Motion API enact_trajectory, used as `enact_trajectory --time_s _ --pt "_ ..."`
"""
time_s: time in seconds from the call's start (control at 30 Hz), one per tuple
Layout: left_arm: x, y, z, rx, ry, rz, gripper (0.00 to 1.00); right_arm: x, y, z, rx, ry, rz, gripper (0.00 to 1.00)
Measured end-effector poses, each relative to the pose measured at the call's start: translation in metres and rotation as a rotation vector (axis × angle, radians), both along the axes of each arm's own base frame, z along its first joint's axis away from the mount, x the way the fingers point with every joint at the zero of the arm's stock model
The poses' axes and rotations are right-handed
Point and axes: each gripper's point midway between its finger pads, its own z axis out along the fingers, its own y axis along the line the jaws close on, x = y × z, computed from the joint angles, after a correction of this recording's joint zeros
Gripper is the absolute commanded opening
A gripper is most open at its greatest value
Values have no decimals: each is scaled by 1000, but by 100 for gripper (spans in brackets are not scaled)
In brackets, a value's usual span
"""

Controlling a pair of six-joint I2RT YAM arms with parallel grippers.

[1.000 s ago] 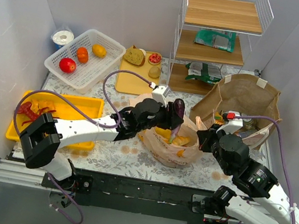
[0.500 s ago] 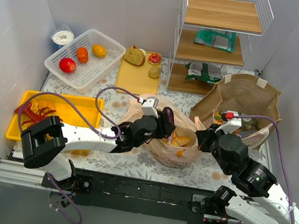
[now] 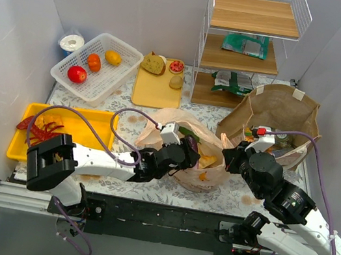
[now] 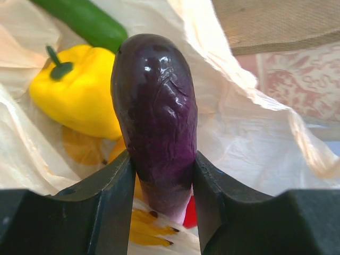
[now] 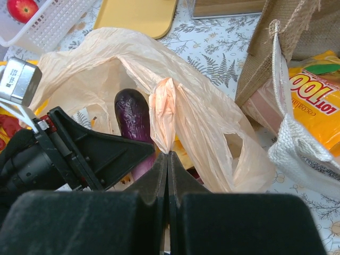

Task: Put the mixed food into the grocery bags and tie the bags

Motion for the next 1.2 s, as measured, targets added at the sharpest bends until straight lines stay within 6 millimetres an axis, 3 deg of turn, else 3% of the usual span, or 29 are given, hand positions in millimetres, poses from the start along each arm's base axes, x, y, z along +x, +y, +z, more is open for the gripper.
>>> enact_trajectory --time_s 0.03,0.13,0.2,0.23,0.37,0.5,0.63,0.73,0.87,0.97,1.07,1.2 --pt "0 1 -3 3 11 5 27 0 0 0 1 1 2 1" --pt "-1 2 -11 23 30 10 60 -1 1 0 5 2 4 1" --pt "-1 2 -10 42 22 1 90 -1 1 1 9 1 5 1" --pt "0 1 -7 50 13 -5 98 -2 0 2 13 -1 5 1" --pt "4 -1 13 100 -54 -35 98 -2 -1 3 20 -5 3 1" --pt "6 8 54 150 -151 -73 98 -2 -2 4 20 -8 -3 1" --pt "4 40 100 178 -237 -119 98 -1 -3 4 17 -9 -9 1" --pt "18 80 118 217 -261 -128 98 -1 -4 4 15 -9 -11 1" --pt "46 151 105 329 -214 -55 98 -1 -4 2 10 -7 -12 1" --pt "52 194 82 399 -145 -8 98 -1 -4 2 8 -5 -11 1" --pt "45 211 53 440 -56 -30 98 -1 -3 1 8 -3 -8 1" --pt "34 214 17 458 79 -86 98 -2 -2 0 6 2 -2 1"
